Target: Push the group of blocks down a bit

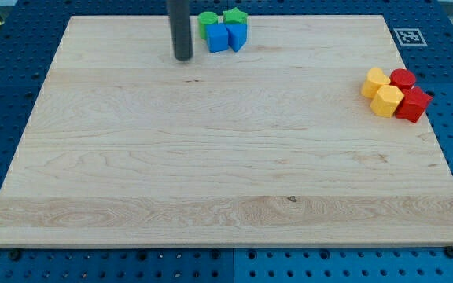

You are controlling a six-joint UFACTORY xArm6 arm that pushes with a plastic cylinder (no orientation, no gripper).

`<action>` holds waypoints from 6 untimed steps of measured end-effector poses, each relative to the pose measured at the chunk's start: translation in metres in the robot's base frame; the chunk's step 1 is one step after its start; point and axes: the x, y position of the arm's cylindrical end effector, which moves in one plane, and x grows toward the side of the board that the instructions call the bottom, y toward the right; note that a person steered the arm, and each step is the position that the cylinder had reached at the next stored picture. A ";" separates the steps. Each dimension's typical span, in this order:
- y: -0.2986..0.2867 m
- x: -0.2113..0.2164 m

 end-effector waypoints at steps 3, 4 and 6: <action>0.076 -0.083; 0.129 -0.083; 0.124 -0.079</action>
